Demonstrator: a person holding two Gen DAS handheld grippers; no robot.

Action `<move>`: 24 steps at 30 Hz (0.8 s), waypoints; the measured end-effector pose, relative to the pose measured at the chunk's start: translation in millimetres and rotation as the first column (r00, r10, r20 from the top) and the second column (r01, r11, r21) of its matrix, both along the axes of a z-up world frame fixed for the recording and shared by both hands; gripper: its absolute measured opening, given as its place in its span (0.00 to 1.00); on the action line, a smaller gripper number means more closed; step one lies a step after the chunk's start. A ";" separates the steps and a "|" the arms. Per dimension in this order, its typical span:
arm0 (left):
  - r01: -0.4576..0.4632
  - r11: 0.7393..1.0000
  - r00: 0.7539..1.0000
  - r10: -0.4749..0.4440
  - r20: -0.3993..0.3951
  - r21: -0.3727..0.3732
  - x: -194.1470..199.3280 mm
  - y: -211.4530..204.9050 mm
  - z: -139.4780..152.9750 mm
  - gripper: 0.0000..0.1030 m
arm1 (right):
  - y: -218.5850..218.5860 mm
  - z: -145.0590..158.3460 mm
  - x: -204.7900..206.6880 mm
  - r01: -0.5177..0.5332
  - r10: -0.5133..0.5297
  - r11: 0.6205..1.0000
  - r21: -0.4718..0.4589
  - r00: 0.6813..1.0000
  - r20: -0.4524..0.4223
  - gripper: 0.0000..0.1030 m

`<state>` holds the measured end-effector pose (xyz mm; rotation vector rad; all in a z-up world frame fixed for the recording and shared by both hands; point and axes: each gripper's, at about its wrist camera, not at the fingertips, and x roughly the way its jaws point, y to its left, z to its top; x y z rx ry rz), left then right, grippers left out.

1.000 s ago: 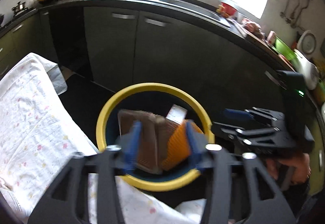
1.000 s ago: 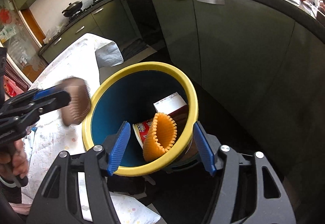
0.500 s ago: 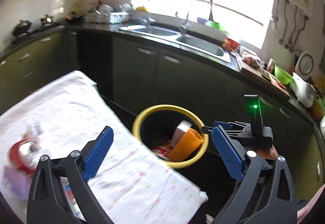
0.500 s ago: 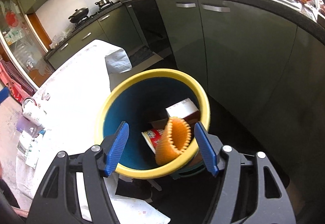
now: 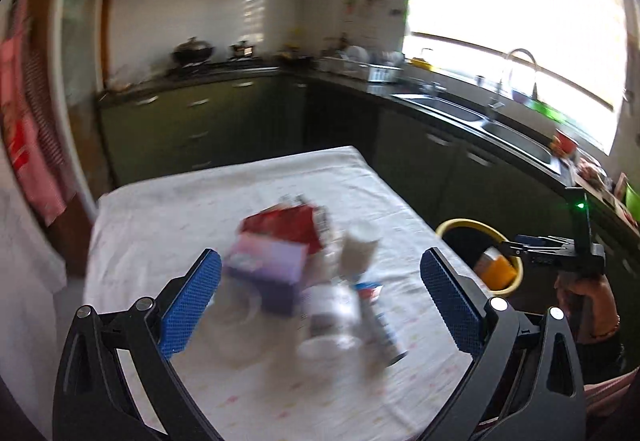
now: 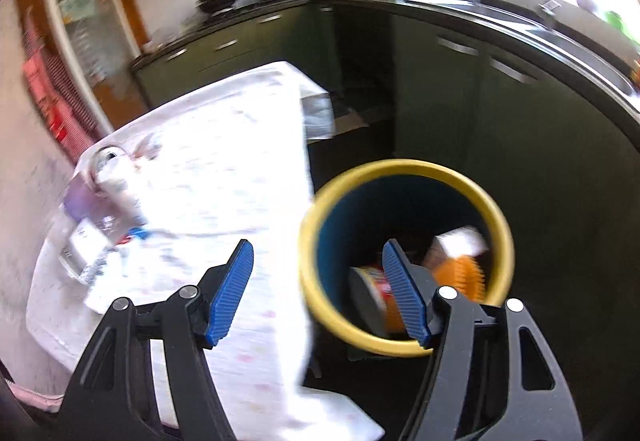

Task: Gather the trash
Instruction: 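Grasp the white pill bottle with the right gripper and lift it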

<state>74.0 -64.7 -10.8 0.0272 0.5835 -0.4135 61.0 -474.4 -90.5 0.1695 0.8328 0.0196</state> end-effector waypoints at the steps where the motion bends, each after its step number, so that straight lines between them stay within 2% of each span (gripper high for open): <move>1: -0.019 1.000 1.000 0.019 -0.003 -0.006 -1.4 8.1 -4.0 0.95 | 11.7 2.2 3.6 -0.024 0.024 1.000 -0.004 1.000 0.007 0.62; 5: -0.079 0.997 0.997 0.079 -0.018 -0.023 0.0 44.2 -20.8 0.95 | 69.3 10.0 27.8 -0.161 0.161 0.987 -0.027 0.987 0.025 0.62; 10: -0.108 0.992 0.993 0.104 -0.062 -0.058 4.2 70.9 -40.3 0.95 | 125.9 10.3 60.3 -0.276 0.277 0.960 -0.054 0.960 0.025 0.62; 17: -0.130 0.991 0.990 0.127 -0.066 -0.043 4.8 84.3 -52.4 0.95 | 169.1 -3.5 98.0 -0.330 0.330 0.943 -0.043 0.944 -0.008 0.62; 24: -0.130 0.990 0.988 0.126 -0.092 -0.048 15.5 89.9 -63.8 0.95 | 184.8 -17.4 117.0 -0.329 0.328 0.943 -0.051 0.944 -0.021 0.62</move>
